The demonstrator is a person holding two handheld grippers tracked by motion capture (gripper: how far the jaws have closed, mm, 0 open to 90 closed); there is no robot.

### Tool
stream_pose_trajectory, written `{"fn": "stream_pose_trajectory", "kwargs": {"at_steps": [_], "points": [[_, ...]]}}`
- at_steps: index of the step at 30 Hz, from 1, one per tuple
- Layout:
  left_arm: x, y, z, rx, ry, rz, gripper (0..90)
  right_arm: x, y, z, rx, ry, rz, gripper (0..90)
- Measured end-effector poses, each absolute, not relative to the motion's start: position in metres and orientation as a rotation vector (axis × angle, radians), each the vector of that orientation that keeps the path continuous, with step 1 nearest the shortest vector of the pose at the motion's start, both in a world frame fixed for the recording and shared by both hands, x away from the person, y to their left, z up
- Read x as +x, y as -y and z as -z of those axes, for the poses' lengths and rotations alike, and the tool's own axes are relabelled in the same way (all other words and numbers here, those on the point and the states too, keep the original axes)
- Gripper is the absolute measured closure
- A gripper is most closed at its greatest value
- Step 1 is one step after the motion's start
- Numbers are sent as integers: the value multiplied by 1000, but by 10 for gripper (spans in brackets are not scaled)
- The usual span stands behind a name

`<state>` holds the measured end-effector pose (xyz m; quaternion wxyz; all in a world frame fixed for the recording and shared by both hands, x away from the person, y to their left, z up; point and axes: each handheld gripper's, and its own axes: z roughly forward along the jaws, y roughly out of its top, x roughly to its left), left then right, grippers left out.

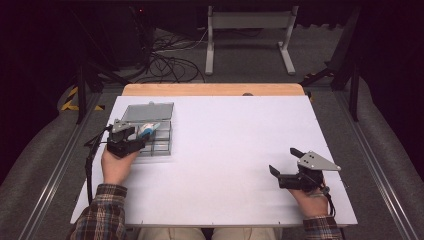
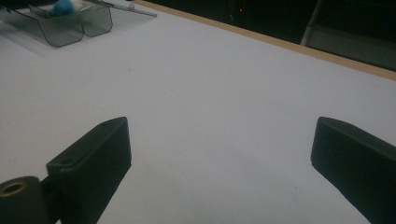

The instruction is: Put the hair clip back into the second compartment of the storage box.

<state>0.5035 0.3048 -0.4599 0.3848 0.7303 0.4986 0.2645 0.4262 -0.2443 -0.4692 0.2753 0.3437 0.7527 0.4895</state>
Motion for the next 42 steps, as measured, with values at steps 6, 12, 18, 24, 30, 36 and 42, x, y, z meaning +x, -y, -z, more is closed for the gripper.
{"fn": "stream_pose_trajectory", "kwargs": {"at_steps": [6,12,18,24,30,36,42], "points": [[500,-302,457,1862,-1239,-693,264,426,245,469,924,-2023,-1315,52],[494,-298,454,1872,-1201,-708,203,426,245,469,923,-2020,-1323,46],[484,-293,451,1853,-1153,-714,159,426,245,469,924,-2019,-1326,38],[475,-293,446,1827,-1124,-723,148,425,246,468,923,-2016,-1332,37],[468,-290,444,1830,-1095,-734,139,425,246,468,920,-2016,-1336,31],[460,-286,444,1851,-1076,-738,130,425,245,468,911,-2012,-1348,30],[449,-286,442,1843,-1030,-752,109,425,245,468,906,-2012,-1356,27]]}}
